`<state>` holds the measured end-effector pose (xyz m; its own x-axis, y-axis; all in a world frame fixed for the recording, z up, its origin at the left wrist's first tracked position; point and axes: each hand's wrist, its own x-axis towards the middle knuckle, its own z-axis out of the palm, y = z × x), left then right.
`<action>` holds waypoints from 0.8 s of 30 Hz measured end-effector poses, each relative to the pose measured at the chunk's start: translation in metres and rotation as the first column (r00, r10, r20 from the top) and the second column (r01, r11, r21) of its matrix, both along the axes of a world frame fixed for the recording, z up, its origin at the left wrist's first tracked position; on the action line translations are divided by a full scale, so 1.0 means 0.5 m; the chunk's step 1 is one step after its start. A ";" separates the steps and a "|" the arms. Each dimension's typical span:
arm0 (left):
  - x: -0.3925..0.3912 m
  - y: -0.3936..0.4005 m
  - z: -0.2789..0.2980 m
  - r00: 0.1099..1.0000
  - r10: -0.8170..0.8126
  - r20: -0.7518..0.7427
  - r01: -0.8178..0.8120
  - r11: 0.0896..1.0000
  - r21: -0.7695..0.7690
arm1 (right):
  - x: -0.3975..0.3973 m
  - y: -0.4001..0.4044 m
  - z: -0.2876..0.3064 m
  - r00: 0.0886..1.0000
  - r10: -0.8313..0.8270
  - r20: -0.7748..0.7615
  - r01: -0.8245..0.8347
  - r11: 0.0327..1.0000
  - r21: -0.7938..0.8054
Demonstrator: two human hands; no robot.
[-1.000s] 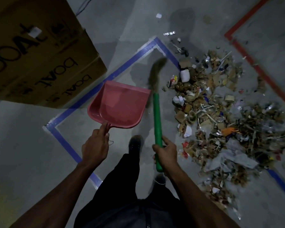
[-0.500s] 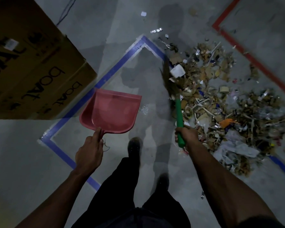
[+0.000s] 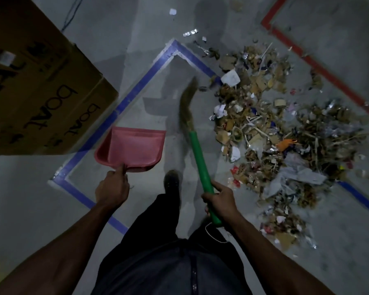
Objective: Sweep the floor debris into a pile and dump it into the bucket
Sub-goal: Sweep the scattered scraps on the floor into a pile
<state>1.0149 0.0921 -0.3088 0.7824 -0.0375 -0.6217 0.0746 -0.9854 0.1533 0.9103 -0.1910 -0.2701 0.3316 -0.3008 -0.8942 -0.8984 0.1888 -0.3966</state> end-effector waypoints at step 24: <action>-0.048 -0.132 0.022 0.988 -0.155 0.003 0.155 0.987 -0.040 | -0.136 -0.143 -0.044 0.991 0.129 -0.047 -0.133 0.986 -0.101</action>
<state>0.9909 0.0261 -0.2980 0.7648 -0.1831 -0.6177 -0.0783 -0.9781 0.1929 0.8423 -0.2623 -0.2920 0.3384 -0.3490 -0.8739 -0.9283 0.0280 -0.3707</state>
